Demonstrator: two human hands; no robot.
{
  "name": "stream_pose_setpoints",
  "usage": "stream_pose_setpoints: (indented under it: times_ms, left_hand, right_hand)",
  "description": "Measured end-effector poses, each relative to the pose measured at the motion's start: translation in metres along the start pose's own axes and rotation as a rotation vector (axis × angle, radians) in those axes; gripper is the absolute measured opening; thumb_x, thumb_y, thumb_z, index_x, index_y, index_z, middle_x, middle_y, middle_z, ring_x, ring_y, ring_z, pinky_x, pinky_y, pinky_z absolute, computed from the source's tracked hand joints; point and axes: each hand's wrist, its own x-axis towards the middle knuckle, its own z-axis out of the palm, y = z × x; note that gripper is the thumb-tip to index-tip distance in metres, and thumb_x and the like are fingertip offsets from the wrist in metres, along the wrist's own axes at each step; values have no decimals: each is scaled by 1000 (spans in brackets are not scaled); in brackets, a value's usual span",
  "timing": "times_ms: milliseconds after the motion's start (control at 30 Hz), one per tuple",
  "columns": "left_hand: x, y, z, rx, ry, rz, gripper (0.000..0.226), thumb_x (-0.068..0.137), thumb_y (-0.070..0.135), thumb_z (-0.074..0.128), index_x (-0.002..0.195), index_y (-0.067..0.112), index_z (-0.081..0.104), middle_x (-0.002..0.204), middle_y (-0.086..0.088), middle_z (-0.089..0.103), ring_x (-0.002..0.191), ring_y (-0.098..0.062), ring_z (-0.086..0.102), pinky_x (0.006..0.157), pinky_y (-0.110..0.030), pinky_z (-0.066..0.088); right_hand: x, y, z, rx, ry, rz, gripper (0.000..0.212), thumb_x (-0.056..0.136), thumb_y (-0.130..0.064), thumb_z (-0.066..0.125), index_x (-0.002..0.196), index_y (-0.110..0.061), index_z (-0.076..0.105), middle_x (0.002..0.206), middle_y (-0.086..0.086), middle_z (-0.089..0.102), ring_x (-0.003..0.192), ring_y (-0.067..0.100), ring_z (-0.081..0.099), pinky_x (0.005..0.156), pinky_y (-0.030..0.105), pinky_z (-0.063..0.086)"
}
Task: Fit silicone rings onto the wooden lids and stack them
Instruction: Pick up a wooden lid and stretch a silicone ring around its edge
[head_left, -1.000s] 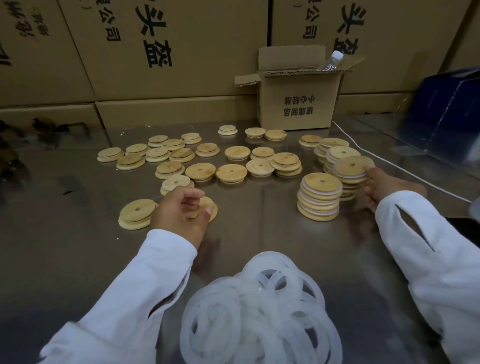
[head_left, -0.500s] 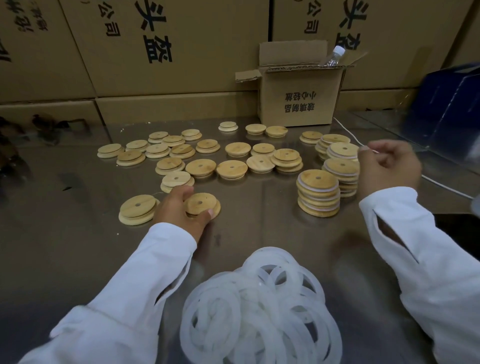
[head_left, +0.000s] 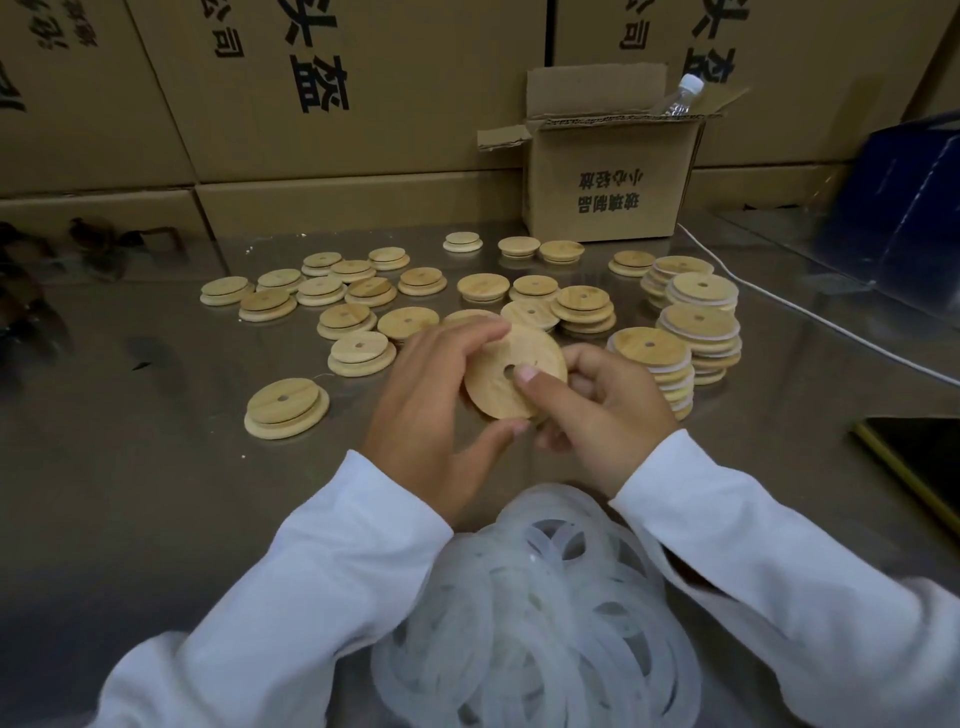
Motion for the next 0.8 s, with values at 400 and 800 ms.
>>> stream_pose_setpoints:
  times_ms: [400, 800]
  left_hand:
    - [0, -20, -3, -805, -60, -883, 36, 50, 41, 67, 71, 13, 68, 67, -5, 66, 65, -19, 61, 70, -34, 53]
    - [-2, -35, 0, -946, 140, -933, 17, 76, 22, 64, 59, 23, 66, 65, 4, 69, 61, -10, 68, 51, -32, 55]
  right_hand:
    - [-1, 10, 3, -204, -158, 72, 24, 74, -42, 66, 83, -22, 55, 68, 4, 60, 53, 10, 53, 57, 26, 47]
    - [-9, 5, -9, -670, -528, -105, 11, 68, -35, 76, 68, -26, 69, 67, -8, 51, 56, 4, 44, 61, 22, 42]
